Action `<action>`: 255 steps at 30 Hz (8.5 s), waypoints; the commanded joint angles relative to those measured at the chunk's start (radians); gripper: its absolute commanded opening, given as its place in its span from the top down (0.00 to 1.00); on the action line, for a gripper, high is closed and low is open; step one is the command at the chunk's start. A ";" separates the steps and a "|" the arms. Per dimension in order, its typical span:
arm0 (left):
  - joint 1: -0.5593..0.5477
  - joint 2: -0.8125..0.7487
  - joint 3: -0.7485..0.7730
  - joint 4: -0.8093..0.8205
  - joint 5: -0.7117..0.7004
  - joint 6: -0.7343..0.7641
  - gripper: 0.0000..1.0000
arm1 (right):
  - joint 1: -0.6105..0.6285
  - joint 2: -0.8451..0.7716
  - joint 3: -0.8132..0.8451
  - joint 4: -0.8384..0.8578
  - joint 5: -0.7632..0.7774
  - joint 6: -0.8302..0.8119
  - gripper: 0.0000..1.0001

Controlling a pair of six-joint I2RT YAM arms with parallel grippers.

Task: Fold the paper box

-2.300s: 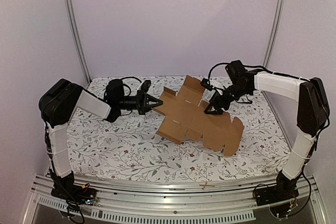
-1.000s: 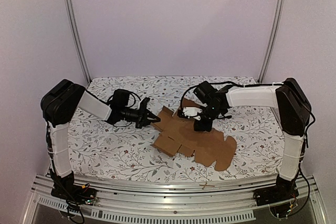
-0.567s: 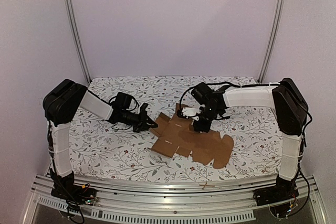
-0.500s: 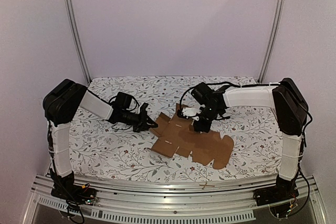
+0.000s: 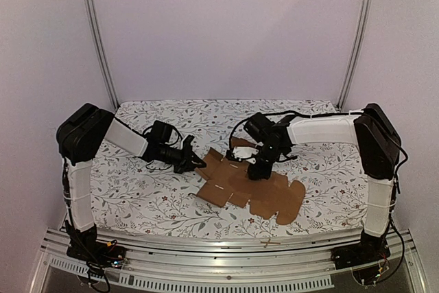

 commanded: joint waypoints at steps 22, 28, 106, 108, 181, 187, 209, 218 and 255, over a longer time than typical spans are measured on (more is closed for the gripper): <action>0.007 0.022 0.011 -0.039 -0.058 0.034 1.00 | -0.060 0.190 0.094 -0.189 -0.232 0.147 0.69; 0.006 0.019 0.021 -0.063 -0.063 0.061 1.00 | -0.109 0.221 0.105 -0.197 -0.275 0.183 0.76; -0.702 -0.037 0.332 -0.867 -1.107 0.210 0.92 | -0.222 0.101 -0.176 0.158 -0.426 0.976 1.00; -0.701 -0.040 0.334 -0.844 -1.111 0.214 0.92 | -0.223 0.110 -0.175 0.158 -0.435 0.975 1.00; -0.658 -0.046 0.399 -0.794 -1.084 0.270 0.83 | -0.280 0.185 -0.168 0.159 -0.534 0.959 1.00; -0.657 -0.094 0.411 -0.762 -1.104 0.278 0.83 | -0.281 0.186 -0.168 0.161 -0.540 0.958 1.00; -0.628 -0.032 0.477 -0.805 -1.058 0.241 0.76 | -0.294 0.200 -0.163 0.163 -0.565 0.958 1.00; -0.641 -0.209 0.193 -0.620 -0.942 -0.212 0.40 | -0.296 0.207 -0.161 0.166 -0.572 0.965 1.00; -0.585 -0.128 0.159 -0.291 -0.843 -0.303 0.40 | -0.306 0.207 -0.168 0.170 -0.581 0.966 1.00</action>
